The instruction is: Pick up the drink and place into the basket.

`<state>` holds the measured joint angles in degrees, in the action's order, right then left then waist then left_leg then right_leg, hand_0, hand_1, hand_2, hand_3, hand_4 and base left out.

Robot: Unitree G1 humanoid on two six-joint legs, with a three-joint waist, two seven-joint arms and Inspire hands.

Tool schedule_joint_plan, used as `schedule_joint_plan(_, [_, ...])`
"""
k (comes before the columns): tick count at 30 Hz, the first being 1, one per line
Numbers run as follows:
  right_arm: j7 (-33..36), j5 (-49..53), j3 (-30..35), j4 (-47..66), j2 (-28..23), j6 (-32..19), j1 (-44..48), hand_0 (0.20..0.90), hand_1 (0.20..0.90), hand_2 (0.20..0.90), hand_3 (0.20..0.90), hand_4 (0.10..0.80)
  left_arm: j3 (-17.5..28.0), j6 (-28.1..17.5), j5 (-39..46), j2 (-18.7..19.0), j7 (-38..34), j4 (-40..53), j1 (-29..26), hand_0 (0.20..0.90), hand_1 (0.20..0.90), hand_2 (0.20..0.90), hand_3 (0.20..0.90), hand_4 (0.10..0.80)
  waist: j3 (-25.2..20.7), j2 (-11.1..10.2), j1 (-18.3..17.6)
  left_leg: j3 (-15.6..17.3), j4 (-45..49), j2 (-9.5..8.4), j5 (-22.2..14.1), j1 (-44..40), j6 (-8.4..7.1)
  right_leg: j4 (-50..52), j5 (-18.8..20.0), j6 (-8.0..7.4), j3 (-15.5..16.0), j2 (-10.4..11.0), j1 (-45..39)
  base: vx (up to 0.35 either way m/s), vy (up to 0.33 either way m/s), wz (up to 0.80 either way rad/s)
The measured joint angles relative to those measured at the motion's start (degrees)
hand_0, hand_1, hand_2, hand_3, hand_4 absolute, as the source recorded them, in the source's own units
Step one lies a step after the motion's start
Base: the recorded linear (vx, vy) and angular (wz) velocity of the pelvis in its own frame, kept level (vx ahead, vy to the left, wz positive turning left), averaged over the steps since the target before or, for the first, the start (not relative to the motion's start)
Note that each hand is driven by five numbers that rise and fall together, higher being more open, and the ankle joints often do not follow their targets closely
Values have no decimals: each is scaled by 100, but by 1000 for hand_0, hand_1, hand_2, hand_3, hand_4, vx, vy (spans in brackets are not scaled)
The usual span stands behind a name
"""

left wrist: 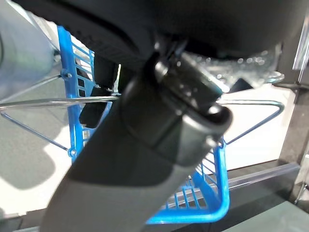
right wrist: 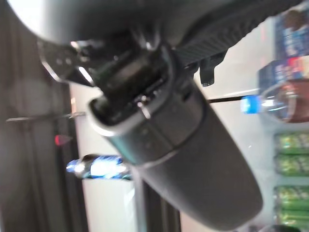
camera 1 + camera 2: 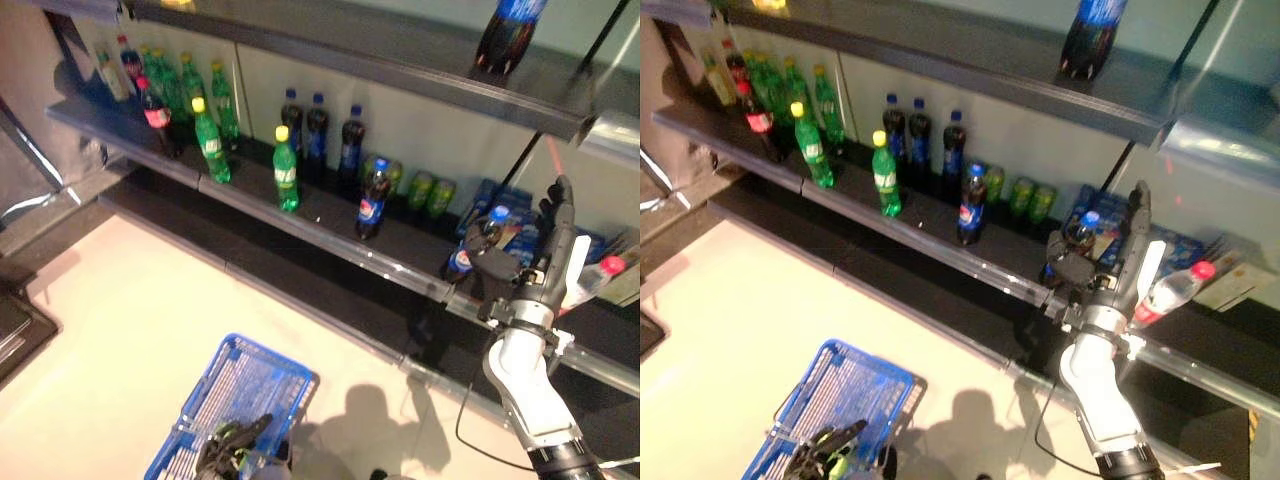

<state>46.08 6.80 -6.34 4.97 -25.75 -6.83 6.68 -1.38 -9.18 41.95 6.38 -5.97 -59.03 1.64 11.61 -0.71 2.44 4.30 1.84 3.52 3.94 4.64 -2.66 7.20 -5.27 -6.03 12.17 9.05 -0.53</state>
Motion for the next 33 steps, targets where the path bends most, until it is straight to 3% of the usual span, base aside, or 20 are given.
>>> schedule_joint_plan(5, [502, 14, -46, -22, 132, 13, 351, 900, 900, 900, 900, 800, -267, -4, 19, -40, -101, 413, -329, 300, 300, 300, 200, 100, 565, 213, 42, -11, 334, 24, -3, 464, 8, 360, -19, 41, -50, 16, 492, -109, 15, -5])
schedule_joint_plan(11, [647, 13, -76, -135, 199, 37, 518, 900, 900, 900, 900, 800, -298, -72, 66, -26, -111, 448, -442, 300, 300, 300, 200, 100, 831, 224, 37, 74, 332, 16, -7, 476, 17, 405, -18, 36, -155, 19, 593, -62, 10, -9])
schedule_joint_plan(19, [1170, 16, -73, -433, 185, 185, 1767, 900, 900, 900, 900, 800, -533, -128, 184, 165, -176, 672, -899, 300, 300, 300, 200, 100, 1444, 335, 83, 149, 675, 36, -30, 957, 46, 872, -72, 62, -298, 41, 1188, -67, -23, -5])
schedule_joint_plan(33, [1327, 19, -69, -836, 101, 510, 2675, 900, 900, 900, 900, 800, -658, -123, 430, 207, -170, 849, -1288, 300, 300, 300, 200, 100, 1872, 573, 184, 192, 899, 31, -18, 1540, 70, 1162, -75, 67, -394, 53, 1851, -13, -8, -2])
